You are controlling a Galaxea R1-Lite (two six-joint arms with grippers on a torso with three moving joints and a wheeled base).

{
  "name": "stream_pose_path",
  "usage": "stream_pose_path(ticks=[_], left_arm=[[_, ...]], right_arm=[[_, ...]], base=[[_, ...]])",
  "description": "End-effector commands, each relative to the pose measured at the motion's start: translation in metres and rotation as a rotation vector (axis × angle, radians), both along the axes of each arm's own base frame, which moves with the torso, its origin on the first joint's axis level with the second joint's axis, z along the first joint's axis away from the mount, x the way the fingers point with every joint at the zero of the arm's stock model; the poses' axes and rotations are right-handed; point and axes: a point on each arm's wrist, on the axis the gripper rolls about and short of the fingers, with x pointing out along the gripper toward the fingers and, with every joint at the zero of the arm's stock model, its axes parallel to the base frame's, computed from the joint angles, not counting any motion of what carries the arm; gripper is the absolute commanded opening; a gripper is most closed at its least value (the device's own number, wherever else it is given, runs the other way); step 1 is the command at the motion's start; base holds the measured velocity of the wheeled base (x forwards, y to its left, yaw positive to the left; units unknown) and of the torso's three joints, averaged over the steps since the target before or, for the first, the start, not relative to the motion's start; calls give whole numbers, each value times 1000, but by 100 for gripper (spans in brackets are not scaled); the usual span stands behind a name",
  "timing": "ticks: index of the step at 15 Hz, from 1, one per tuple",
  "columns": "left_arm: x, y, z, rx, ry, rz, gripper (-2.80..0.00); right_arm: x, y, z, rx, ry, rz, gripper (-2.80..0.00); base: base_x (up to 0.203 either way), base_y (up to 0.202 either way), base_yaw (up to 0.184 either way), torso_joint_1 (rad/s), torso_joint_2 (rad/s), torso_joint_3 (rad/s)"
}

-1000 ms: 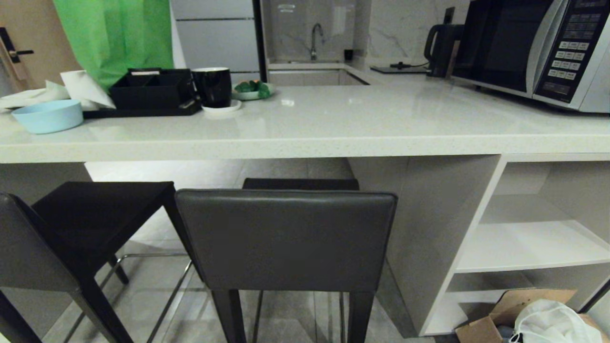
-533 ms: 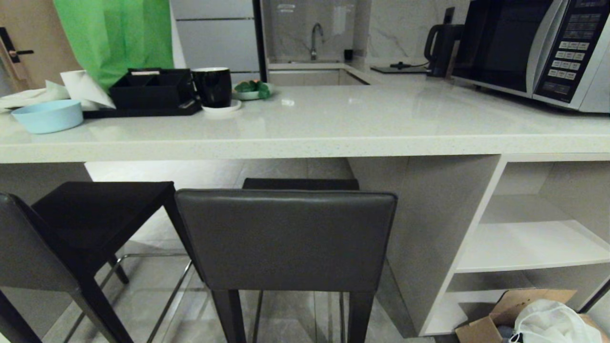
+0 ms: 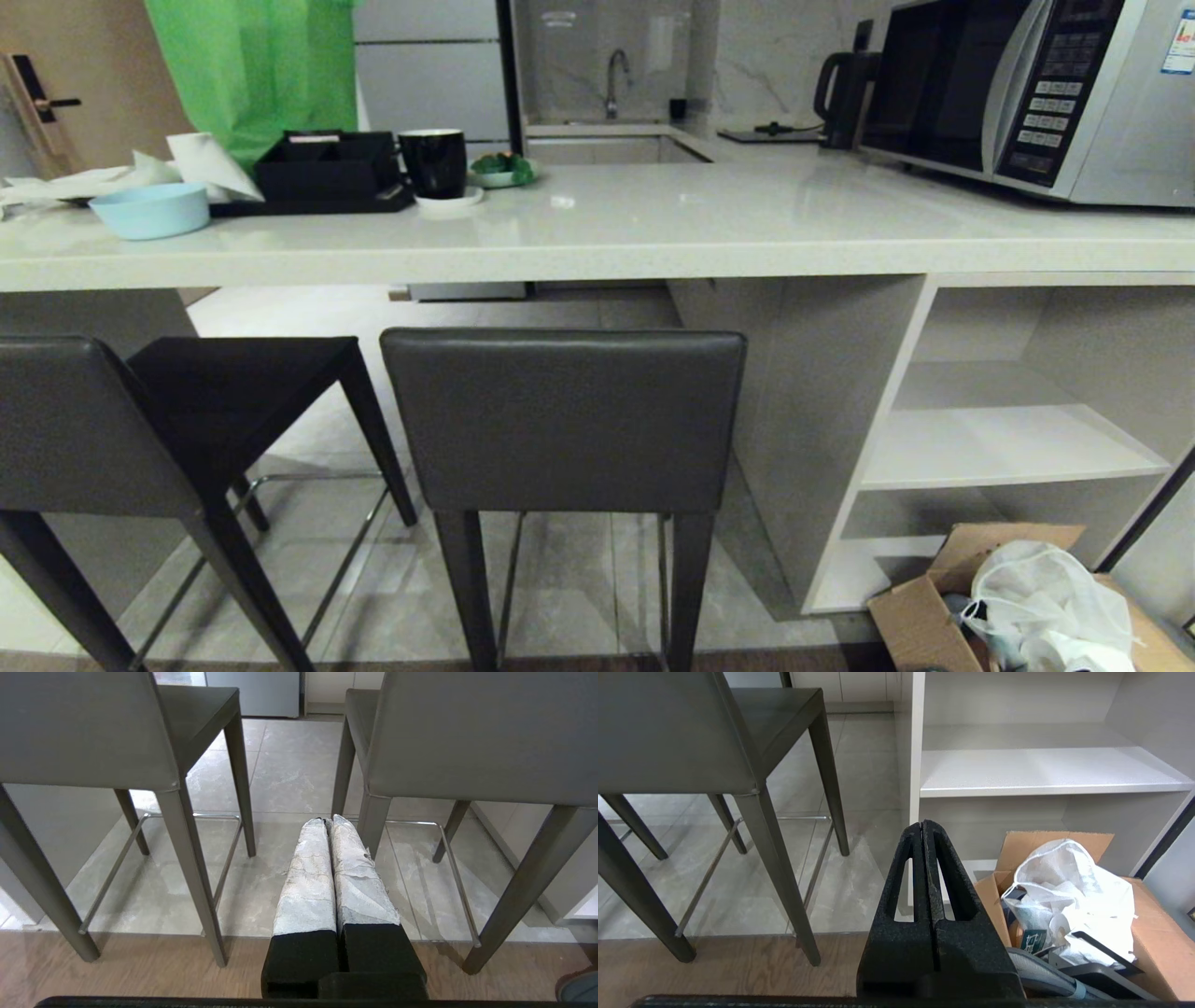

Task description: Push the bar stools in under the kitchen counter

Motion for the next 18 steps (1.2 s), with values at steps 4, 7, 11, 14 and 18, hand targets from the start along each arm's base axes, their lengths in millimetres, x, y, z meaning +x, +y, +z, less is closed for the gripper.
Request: stream_pose_path(ticks=[4,7,11,14,18], left_arm=[[0,0,0,1,1,0,-280],[0,0,0,-2,1,-1,-280],[0,0,0,-2,2,0,-280],[0,0,0,-2,3,-2,-280],[0,0,0,-2,2,-2,-280]], right_arm=[[0,0,0,0,2,0,-280],[0,0,0,0,2,1,-280],[0,0,0,0,1,0,-280],[0,0,0,0,2,1,-280],[0,0,0,0,1,0,-280]], base=[[0,0,0,0,0,0],[0,0,0,0,0,0],[4,121,-3,4,2,2],[0,186,0,4,4,2],[0,26,-1,27,-63,-49]])
